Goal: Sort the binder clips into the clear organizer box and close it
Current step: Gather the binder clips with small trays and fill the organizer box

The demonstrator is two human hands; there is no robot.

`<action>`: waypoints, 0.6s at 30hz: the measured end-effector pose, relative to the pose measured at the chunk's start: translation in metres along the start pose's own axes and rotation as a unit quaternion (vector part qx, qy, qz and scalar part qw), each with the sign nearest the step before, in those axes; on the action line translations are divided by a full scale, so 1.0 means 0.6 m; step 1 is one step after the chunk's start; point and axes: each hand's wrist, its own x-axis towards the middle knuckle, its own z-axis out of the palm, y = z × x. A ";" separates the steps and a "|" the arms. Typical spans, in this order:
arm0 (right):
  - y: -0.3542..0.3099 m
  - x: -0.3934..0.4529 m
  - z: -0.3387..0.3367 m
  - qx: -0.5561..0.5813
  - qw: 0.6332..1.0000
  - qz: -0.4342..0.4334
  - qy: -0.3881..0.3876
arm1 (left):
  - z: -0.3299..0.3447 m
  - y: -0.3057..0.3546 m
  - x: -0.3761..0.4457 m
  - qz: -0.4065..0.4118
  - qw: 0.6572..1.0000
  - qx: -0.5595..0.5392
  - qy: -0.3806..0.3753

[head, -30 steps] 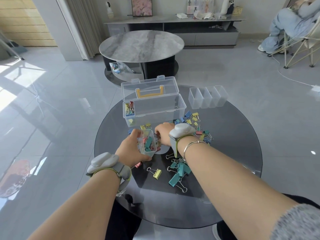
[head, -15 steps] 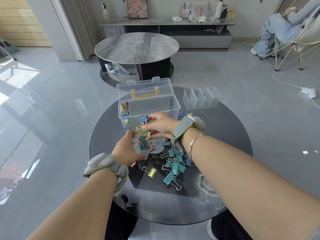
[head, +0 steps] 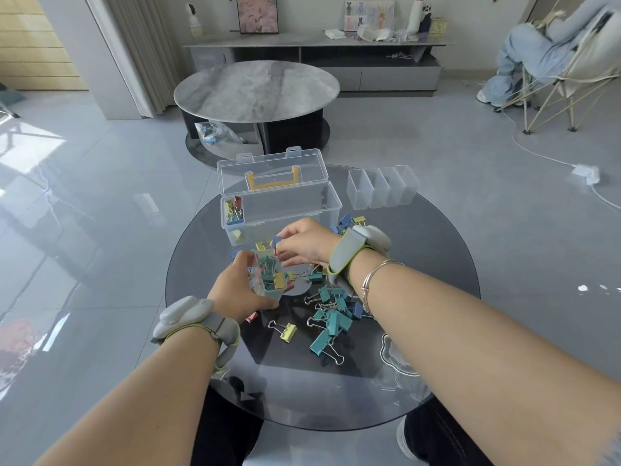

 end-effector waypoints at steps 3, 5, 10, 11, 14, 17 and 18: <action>0.012 0.002 -0.001 -0.100 0.993 -0.043 0.044 | 0.000 0.000 0.000 0.001 1.000 0.000 0.001; 0.017 0.003 0.000 -0.167 0.982 -0.064 0.064 | 0.000 0.000 0.001 -0.003 1.000 -0.003 0.000; 0.011 0.010 0.015 -0.231 0.962 -0.088 0.117 | -0.001 0.000 0.000 0.001 1.000 0.002 -0.003; 0.009 0.012 0.020 -0.237 0.958 -0.097 0.130 | -0.001 -0.001 0.000 0.002 1.000 0.004 -0.006; 0.007 0.014 0.037 -0.270 0.948 -0.116 0.122 | -0.001 0.000 -0.001 0.010 1.000 0.009 -0.009; 0.016 0.018 0.048 -0.286 0.945 -0.121 0.107 | -0.003 -0.002 -0.001 0.011 1.000 0.005 0.000; 0.019 0.018 0.045 -0.282 0.945 -0.121 0.111 | -0.003 -0.001 -0.001 0.013 1.000 0.006 0.001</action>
